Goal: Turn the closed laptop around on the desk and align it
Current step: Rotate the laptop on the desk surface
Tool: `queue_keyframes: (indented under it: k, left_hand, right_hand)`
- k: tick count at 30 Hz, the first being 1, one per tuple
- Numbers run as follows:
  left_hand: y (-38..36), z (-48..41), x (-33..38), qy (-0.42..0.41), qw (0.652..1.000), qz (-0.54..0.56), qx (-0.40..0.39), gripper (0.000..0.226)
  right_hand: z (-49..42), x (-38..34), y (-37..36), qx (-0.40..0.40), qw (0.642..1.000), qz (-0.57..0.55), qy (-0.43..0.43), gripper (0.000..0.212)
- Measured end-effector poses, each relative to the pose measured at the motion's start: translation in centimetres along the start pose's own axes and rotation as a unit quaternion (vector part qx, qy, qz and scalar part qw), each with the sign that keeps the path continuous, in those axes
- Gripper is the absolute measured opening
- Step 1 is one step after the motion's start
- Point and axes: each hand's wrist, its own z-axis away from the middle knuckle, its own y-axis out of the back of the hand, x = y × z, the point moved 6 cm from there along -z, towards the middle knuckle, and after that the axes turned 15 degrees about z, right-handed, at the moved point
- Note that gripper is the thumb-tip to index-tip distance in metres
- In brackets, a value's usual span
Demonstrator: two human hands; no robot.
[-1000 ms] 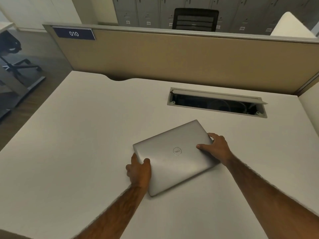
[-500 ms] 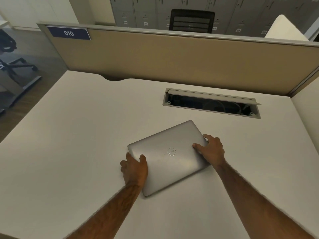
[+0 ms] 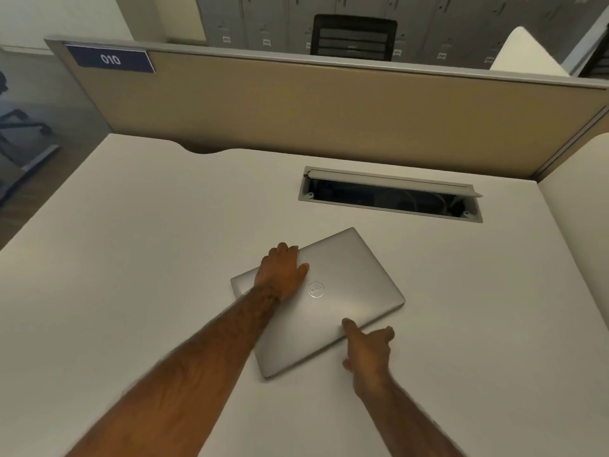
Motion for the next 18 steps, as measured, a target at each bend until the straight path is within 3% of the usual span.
queue_keyframes:
  k: [4,8,18]
  left_hand:
    - [-0.3,-1.1,0.6,0.002,1.000,0.003,-0.002,0.050]
    - [-0.2,-1.4,0.6,0.018,1.000,0.022,-0.001,0.053]
    - [0.4,-2.4,-0.8,0.042,0.995,0.088,-0.031,0.061]
  right_hand:
    - [0.7,-0.6,-1.6,-0.029,0.998,-0.053,-0.023,0.057]
    - [0.9,-0.6,-2.7,-0.043,0.991,-0.121,-0.048,0.067]
    - [1.1,-0.4,-2.9,-0.016,0.994,-0.106,-0.012,0.084]
